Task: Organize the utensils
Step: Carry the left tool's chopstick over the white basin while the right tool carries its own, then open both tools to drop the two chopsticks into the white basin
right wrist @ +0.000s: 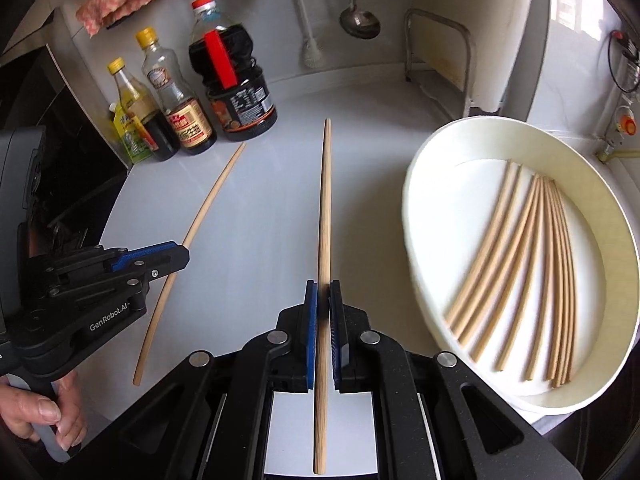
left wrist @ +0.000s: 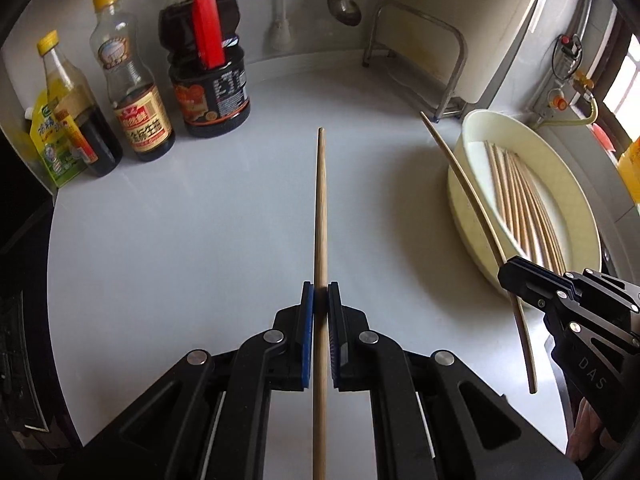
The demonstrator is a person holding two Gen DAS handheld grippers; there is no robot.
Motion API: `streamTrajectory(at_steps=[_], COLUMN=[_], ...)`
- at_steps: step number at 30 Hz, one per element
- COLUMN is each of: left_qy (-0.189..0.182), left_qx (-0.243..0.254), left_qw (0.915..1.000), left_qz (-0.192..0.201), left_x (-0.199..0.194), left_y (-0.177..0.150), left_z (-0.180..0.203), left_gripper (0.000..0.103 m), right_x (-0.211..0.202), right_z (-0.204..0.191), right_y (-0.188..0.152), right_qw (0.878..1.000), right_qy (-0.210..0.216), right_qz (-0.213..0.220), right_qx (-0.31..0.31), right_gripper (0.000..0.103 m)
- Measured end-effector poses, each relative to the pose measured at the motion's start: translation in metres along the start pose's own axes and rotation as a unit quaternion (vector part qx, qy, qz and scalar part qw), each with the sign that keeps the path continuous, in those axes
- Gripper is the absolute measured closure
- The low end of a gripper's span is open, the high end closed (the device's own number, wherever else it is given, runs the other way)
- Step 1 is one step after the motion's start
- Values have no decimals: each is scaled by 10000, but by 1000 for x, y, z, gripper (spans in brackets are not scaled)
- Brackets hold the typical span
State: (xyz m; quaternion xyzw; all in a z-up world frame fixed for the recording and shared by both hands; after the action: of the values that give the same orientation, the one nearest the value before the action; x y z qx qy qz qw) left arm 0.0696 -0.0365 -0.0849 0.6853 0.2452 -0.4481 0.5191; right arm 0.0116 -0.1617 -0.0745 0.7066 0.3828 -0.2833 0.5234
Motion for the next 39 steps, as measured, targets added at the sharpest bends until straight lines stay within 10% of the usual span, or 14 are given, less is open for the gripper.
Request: streamTrajectory(at_steps=[16,30,34,39], left_qy=[-1077,-981,-828,-684], left_qx=[1384,1646,1518,1385], left_qw=[9836,9815,9849,9877], left_qz=[431,24,99,230], left_x=[-8,37,36,25], left_y=[87,107,110,111], left_z=[189,223,218,204], left_gripper=[95,94,35,30], right_x=[-79,-51,-52,-64], right_z=[152,200,201,200], right_y=[12,10,10,8], right_qw=[9849,9783,9770,9768], right_qy=[-996,-997,-1070,-1126], right_qz=[659,419,418,527], right_qx=[1257,1767,1795,1741], right_gripper=[97,97,89,80])
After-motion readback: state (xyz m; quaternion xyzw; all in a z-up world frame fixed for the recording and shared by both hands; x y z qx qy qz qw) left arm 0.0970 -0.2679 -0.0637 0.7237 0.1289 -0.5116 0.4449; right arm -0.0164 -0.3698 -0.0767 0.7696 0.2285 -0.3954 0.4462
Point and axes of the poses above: each gripper's, at about its wrist camera, not at the fingertips, and x roughly the way its jaws point, z to its right, y to its top, the point moved 4 cm from there along x, roughly the way its jaws point, and after that the axes turned 9 degrees about y, right-handed, at the moved point
